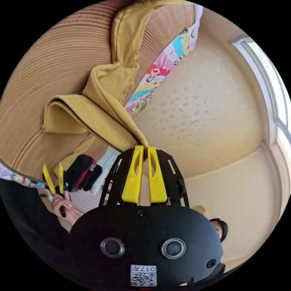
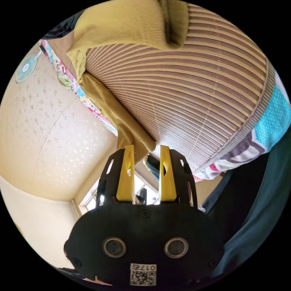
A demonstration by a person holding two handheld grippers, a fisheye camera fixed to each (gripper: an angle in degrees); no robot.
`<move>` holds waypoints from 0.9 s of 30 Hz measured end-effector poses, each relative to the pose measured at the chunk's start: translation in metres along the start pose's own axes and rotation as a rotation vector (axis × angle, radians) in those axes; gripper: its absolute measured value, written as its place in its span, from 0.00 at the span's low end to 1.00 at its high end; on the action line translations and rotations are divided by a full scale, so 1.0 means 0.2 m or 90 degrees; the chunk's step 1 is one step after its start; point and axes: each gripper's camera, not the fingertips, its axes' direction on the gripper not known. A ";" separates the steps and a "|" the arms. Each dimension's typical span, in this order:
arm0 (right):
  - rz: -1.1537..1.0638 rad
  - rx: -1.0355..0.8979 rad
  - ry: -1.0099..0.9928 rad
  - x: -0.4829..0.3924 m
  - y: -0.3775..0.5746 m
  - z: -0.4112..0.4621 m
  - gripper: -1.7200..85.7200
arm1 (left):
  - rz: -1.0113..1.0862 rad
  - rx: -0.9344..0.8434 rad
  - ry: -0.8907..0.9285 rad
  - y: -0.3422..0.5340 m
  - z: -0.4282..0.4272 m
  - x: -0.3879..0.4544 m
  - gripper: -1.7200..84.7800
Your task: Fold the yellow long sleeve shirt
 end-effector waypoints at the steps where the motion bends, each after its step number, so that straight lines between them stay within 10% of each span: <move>1: 0.023 -0.010 0.012 0.03 0.01 0.00 0.16 | -0.035 -0.006 0.055 0.05 0.04 -0.02 0.04; 4: 0.073 -0.052 0.023 0.10 0.01 0.01 0.17 | -0.124 0.008 0.224 0.22 0.18 0.01 0.04; 27: 0.309 0.105 -0.637 0.26 0.30 1.00 0.16 | -0.105 0.021 0.084 0.38 0.40 0.39 0.05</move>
